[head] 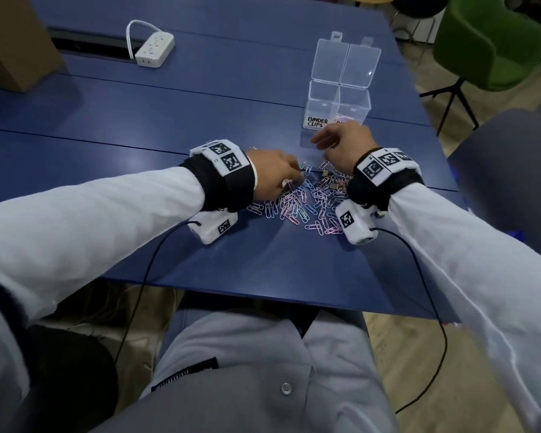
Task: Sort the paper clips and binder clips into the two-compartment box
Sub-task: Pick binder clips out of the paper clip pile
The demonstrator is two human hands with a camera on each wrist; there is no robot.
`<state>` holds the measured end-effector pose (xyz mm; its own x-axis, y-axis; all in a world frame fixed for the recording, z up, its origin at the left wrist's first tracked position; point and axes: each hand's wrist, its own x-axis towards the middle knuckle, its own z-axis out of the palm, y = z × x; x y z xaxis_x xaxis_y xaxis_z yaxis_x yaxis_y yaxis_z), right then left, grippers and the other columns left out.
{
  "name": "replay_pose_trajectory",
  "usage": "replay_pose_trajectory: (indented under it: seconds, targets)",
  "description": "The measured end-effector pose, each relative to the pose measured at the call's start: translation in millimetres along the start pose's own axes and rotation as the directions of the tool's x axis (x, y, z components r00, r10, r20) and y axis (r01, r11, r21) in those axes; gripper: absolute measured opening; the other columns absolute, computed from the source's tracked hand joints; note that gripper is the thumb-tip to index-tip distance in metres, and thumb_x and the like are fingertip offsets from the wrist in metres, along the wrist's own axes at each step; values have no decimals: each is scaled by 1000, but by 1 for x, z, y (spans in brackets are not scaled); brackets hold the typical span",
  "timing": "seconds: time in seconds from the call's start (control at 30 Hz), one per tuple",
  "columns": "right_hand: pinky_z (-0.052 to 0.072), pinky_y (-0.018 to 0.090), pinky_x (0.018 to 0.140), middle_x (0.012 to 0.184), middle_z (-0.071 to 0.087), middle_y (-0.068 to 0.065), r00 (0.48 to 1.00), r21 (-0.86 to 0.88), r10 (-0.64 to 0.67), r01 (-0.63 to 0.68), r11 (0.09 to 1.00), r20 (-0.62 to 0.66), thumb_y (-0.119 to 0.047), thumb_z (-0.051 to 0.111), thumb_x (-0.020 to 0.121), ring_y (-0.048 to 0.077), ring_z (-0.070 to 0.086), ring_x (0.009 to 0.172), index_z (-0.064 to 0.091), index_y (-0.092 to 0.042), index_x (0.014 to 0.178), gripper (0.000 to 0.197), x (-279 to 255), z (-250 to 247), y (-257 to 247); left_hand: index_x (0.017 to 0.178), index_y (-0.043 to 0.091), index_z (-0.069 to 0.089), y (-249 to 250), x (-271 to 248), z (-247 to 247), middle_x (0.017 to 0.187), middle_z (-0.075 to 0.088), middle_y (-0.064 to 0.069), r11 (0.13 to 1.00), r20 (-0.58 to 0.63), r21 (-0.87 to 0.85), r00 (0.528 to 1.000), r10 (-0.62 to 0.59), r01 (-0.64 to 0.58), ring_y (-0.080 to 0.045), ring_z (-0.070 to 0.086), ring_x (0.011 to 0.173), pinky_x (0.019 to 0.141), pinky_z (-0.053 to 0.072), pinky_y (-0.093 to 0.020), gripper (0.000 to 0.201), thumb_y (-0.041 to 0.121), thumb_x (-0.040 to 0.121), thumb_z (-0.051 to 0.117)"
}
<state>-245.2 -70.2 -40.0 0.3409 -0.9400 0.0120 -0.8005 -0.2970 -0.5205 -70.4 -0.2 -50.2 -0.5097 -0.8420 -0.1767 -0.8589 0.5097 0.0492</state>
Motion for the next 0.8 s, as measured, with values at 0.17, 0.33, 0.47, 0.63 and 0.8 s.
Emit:
replay_pose_trajectory:
  seconds: [0.17, 0.33, 0.47, 0.63, 0.8]
  targets:
    - [49, 23, 91, 113, 70, -2, 946, -137, -131, 178, 974, 297, -11, 67, 81, 9, 64, 95, 67, -23, 120, 40, -36, -2, -13, 133, 22, 55, -14, -28, 3, 132, 54, -4, 993, -16, -99, 998, 57, -58, -26, 52, 120, 99, 44, -36, 52, 9, 84, 46]
    - [46, 27, 91, 120, 65, 0, 902, -332, -175, 318, 888, 395, -34, 69, 76, 21, 61, 109, 57, -25, 132, 57, -58, 14, -31, 129, 23, 56, -33, -57, -4, 113, 61, 0, 987, -3, -131, 995, -99, 98, -19, 60, 85, 84, 50, -31, 62, 56, 77, 57]
    - [44, 26, 92, 125, 64, -1, 895, -343, -188, 339, 876, 405, -43, 72, 77, 20, 60, 111, 55, -24, 134, 62, -64, 11, -35, 125, 23, 58, -26, -56, 3, 105, 62, 1, 983, 87, -100, 986, -145, 153, -17, 53, 87, 83, 44, -26, 66, 57, 71, 73]
    - [47, 30, 86, 107, 65, 6, 901, -376, -212, 360, 854, 380, -36, 70, 82, 25, 61, 100, 70, -25, 115, 35, -63, 20, -29, 119, 20, 65, -8, -32, 6, 108, 69, -1, 977, 22, -176, 993, -117, 119, -21, 61, 94, 80, 44, -24, 42, 32, 79, 73]
    - [42, 24, 81, 100, 69, 4, 928, -302, -217, 309, 902, 303, -35, 71, 82, 22, 63, 94, 69, -21, 116, 37, -65, 16, -15, 126, 23, 60, -14, -30, 3, 113, 65, 5, 958, -11, -263, 992, -125, 118, -6, 51, 70, 84, 47, -25, 54, 39, 76, 75]
